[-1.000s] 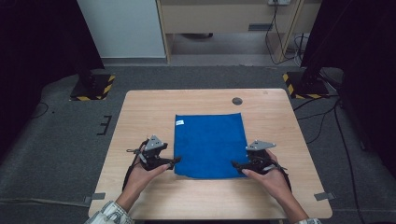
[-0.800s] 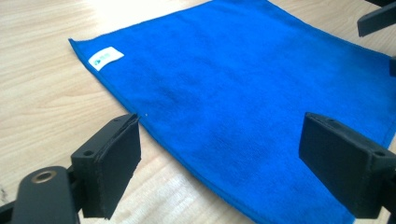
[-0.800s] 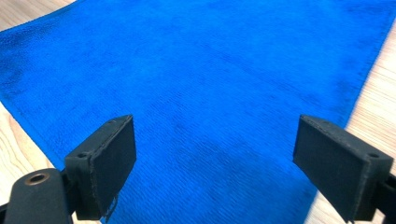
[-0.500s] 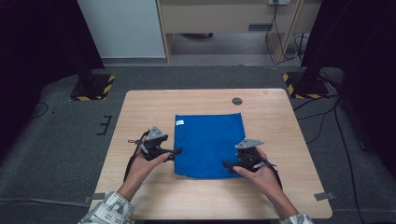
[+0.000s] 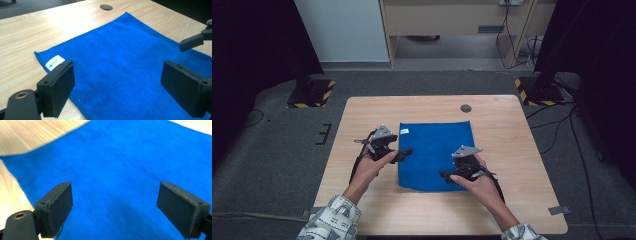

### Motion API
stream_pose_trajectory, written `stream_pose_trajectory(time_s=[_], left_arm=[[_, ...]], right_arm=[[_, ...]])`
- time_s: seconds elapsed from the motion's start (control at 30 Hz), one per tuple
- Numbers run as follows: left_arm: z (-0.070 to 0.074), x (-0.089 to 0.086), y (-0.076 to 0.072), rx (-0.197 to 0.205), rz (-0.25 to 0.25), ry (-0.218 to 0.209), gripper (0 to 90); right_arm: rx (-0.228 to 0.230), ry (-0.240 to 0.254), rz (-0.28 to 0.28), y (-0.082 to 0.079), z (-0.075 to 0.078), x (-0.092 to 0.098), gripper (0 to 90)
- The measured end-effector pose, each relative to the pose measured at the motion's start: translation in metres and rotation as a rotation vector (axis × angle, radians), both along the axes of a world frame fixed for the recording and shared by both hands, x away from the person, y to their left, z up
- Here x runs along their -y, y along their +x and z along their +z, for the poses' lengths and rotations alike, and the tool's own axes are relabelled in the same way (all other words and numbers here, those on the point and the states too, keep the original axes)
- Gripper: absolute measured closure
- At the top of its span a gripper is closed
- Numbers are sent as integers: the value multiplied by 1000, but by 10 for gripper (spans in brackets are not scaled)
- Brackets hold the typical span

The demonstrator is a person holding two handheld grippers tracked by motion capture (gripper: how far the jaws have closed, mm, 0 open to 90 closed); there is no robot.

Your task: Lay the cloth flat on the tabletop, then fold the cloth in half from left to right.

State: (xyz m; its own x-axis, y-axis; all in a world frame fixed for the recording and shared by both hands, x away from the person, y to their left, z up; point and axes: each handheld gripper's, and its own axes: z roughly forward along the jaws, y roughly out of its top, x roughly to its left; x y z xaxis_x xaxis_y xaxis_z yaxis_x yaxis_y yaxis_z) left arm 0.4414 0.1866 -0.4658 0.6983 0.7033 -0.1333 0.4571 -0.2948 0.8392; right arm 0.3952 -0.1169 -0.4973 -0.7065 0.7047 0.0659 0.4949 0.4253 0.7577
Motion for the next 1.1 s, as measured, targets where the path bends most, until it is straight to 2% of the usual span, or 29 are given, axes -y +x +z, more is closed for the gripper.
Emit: stream_pose_trajectory(time_s=[0.13,0.4,0.5,0.77,0.9,1.1], left_arm=[[1,1,9,-11,-10,8,99],[7,-4,29,-16,17,-10,94],[8,-5,35,-23,23,2,93],[9,-5,42,-32,36,3,94],[10,-4,47,-43,34,29,93],[11,-8,54,-51,52,29,93]], right_arm=[[1,4,32,0,3,-15,136],[-6,-5,98,-3,1,-49,243],[-5,-6,116,-5,-1,-60,271],[-12,-21,156,-8,-4,-83,333],[-18,-23,171,-8,-5,-91,362],[-14,-15,193,-12,-8,-105,412]])
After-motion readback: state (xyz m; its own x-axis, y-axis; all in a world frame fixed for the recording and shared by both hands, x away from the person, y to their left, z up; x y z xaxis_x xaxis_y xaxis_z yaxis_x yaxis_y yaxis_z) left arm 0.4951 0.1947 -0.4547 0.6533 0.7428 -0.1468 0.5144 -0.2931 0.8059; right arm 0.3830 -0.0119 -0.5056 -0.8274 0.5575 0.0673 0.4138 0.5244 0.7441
